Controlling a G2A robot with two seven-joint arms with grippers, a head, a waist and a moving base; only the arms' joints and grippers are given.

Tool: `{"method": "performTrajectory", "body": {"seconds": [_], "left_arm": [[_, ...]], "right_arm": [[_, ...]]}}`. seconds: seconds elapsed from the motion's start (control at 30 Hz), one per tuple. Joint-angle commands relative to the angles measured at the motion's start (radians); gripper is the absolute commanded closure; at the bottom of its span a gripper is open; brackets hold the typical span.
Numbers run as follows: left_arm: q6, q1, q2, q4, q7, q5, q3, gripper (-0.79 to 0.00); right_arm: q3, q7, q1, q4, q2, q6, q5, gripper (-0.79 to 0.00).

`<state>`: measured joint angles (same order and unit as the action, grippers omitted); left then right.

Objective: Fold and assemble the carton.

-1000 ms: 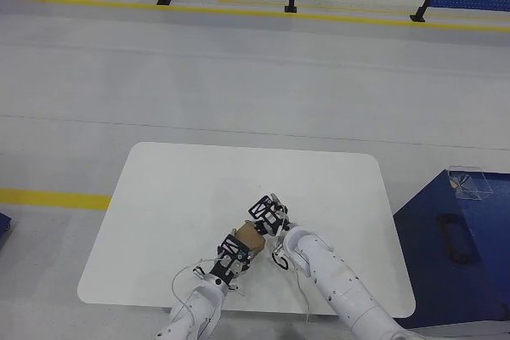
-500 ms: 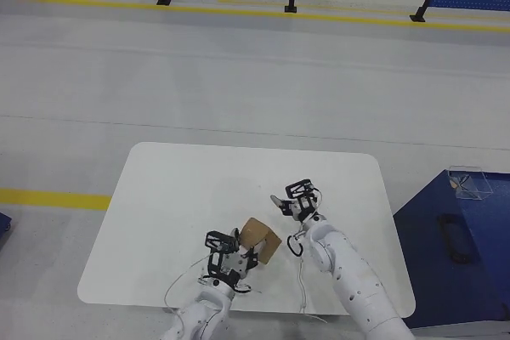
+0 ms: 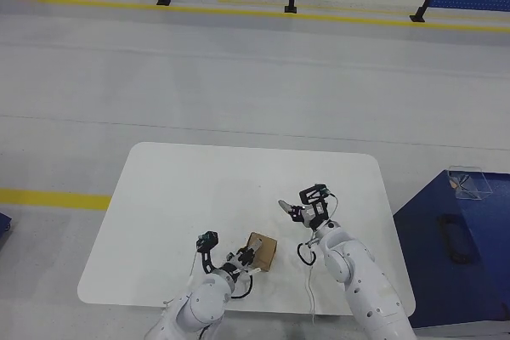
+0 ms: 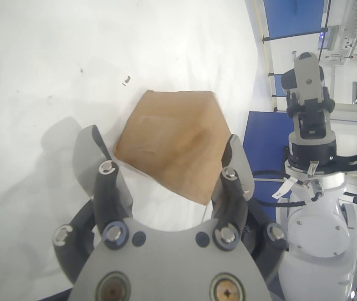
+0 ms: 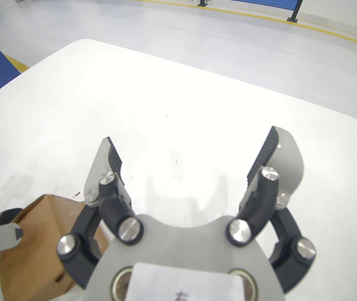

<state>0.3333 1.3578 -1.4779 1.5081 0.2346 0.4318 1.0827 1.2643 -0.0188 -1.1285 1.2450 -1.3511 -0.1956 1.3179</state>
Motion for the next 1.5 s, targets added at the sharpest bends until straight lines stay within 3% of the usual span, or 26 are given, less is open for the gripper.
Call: {"method": "performTrajectory", "body": {"seconds": [0.0,0.1,0.13,0.17,0.2,0.33,0.47,0.93,1.13,1.27,1.47], "left_arm": [[-0.005,0.018,0.002,0.042,-0.088,0.043,0.012,-0.785],[-0.125,0.063,0.008,0.097,-0.269,0.206,-0.018,-0.785],[-0.169,0.073,0.012,0.100,-0.322,0.293,-0.033,-0.708],[-0.216,0.080,0.017,0.097,-0.373,0.388,-0.053,-0.480],[-0.260,0.084,0.021,0.084,-0.406,0.480,-0.074,0.000],[-0.238,0.057,0.030,-0.006,-0.491,0.831,-0.131,0.000],[-0.222,0.026,0.025,-0.071,-0.478,0.930,-0.171,0.000],[-0.241,0.024,0.016,-0.118,-0.351,0.895,-0.186,0.000],[-0.267,0.035,0.012,-0.097,-0.431,0.849,-0.180,0.000],[-0.235,0.025,0.012,-0.136,-0.362,0.885,-0.181,0.000],[-0.259,0.029,0.007,-0.124,-0.419,0.839,-0.178,0.000]], "right_arm": [[0.000,0.000,0.000,0.000,0.000,0.000,0.000,-0.785],[0.000,0.000,0.000,0.000,0.000,0.000,0.000,-0.785],[0.000,0.000,0.000,0.000,0.000,0.000,0.000,-0.785],[0.000,0.000,0.000,0.000,0.000,0.000,0.000,-0.785],[0.000,0.000,0.000,0.000,0.000,0.000,0.000,-0.785],[0.000,0.000,0.000,0.000,0.000,0.000,0.000,-0.785],[0.000,0.000,0.000,0.000,0.000,0.000,0.000,-0.785],[0.000,0.000,0.000,0.000,0.000,0.000,0.000,-0.785],[0.000,0.000,0.000,0.000,0.000,0.000,0.000,-0.785],[0.000,0.000,0.000,0.000,0.000,0.000,0.000,-0.785],[0.000,0.000,0.000,0.000,0.000,0.000,0.000,-0.785]]}}
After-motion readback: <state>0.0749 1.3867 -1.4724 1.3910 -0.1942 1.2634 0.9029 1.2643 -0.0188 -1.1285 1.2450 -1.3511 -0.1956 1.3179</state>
